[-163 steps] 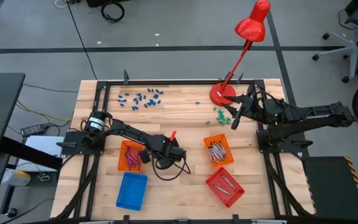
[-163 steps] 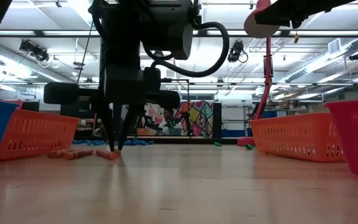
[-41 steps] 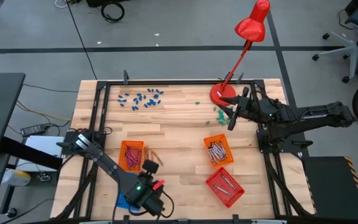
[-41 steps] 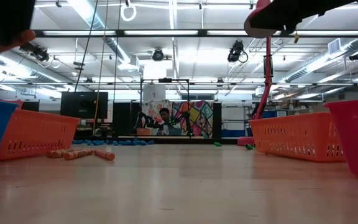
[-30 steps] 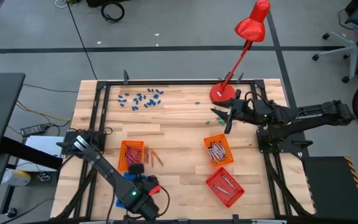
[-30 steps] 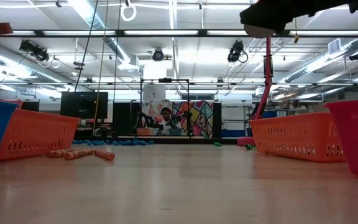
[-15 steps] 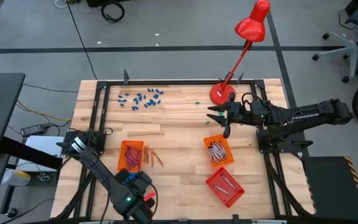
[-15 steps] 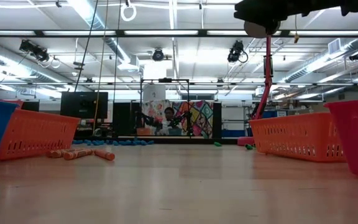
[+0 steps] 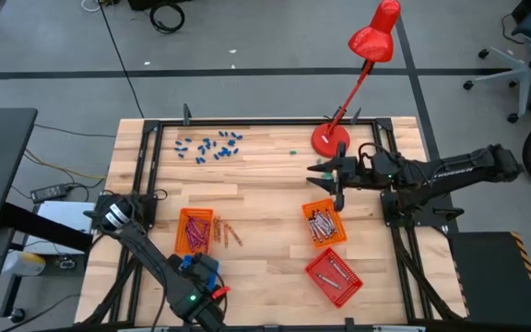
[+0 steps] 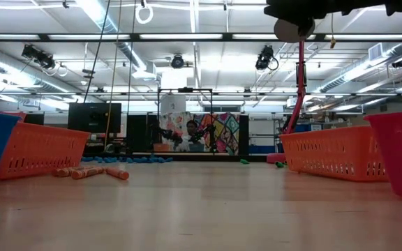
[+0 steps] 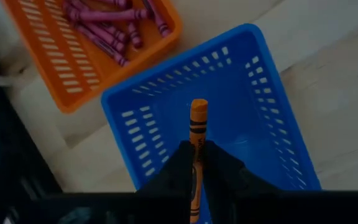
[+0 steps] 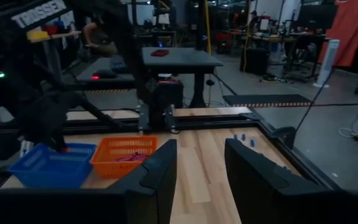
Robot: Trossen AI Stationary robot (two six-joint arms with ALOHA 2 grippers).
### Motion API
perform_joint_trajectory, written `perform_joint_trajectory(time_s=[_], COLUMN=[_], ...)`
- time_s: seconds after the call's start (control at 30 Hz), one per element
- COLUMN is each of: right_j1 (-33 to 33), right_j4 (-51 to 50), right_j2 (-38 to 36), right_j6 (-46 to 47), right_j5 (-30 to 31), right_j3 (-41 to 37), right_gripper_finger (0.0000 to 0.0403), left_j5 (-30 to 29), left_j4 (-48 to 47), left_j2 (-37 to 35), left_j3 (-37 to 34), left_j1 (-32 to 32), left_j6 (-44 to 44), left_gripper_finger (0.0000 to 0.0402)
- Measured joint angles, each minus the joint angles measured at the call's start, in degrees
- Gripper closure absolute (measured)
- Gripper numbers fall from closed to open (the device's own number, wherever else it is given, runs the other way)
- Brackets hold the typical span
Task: Sort crayons
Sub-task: Put the orange crayon into the blue bin
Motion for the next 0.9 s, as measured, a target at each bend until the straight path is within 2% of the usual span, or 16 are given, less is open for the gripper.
perform_joint_trajectory(time_s=[0.23,0.43,0.53,0.7,0.9], right_j1=[1.7,2.4,2.5,2.5,2.5], right_j4=[-0.3,-0.5,-0.6,-1.1,-1.8], right_j2=[0.0,0.0,0.0,0.0,0.0], right_j6=[0.2,0.5,0.5,0.5,0.5], right_j5=[0.0,0.0,0.0,0.9,1.1], right_j3=[0.0,0.0,0.0,0.0,0.0], right_gripper_finger=[0.0264,0.0264,0.0264,0.0264,0.0264], left_j5=[0.1,0.4,-0.7,-6.1,-6.4], left_j4=[0.4,0.4,0.4,0.5,0.9], left_j2=[0.0,0.0,0.0,0.0,0.0], left_j3=[0.0,0.0,0.0,0.0,0.0], left_j1=[-0.5,-0.3,0.2,2.6,7.4], left_j6=[-4.0,-2.9,-1.3,-1.1,-1.9], left_gripper_finger=[0.0330,0.0289,0.0284,0.0284,0.0283])
